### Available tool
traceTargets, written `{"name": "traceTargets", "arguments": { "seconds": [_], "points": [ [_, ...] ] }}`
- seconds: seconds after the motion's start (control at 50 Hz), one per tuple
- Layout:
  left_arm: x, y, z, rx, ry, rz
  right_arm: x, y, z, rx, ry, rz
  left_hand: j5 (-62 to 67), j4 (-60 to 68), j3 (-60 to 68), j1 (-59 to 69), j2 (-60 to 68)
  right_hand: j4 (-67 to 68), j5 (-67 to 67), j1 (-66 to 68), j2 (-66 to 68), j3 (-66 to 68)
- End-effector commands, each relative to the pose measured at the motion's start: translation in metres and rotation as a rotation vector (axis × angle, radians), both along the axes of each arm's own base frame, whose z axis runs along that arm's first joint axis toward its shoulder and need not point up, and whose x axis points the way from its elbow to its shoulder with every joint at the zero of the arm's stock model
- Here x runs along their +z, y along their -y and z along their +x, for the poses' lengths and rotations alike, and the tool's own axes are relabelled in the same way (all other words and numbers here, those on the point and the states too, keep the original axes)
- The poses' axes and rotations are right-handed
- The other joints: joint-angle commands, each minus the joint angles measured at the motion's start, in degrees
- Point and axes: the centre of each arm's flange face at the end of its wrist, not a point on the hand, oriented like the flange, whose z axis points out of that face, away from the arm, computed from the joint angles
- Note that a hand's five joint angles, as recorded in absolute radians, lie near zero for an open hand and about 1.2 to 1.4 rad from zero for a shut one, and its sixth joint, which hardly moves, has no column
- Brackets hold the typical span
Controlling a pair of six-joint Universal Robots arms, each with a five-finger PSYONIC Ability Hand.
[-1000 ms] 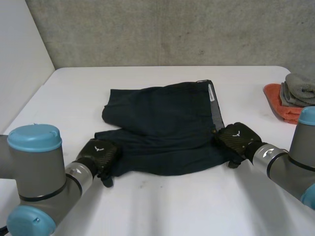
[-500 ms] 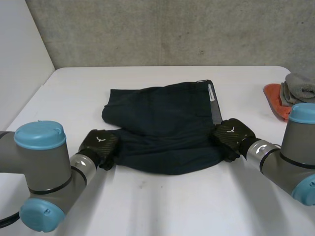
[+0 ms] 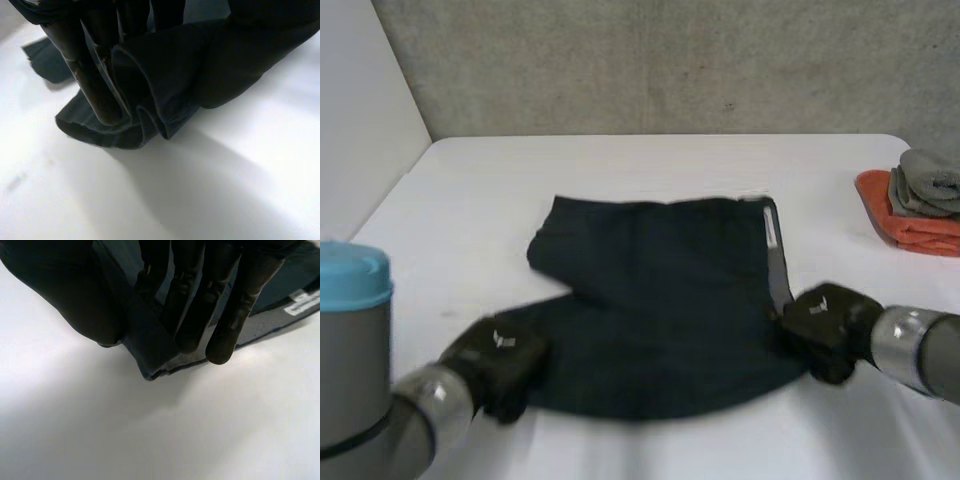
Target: Fold the laundry.
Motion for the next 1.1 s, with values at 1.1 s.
{"name": "traceTargets", "arguments": {
  "seconds": [1.1],
  "points": [
    [0.004, 0.165, -0.088, 0.028, -0.193, -0.779, 0.033, 0.119, 0.061, -0.348, 0.324, -0.518, -56.62, -58.63, -57.49, -52.22, -58.22, -58.08, -56.24, -42.98, -57.36, -57.69]
  ]
}}
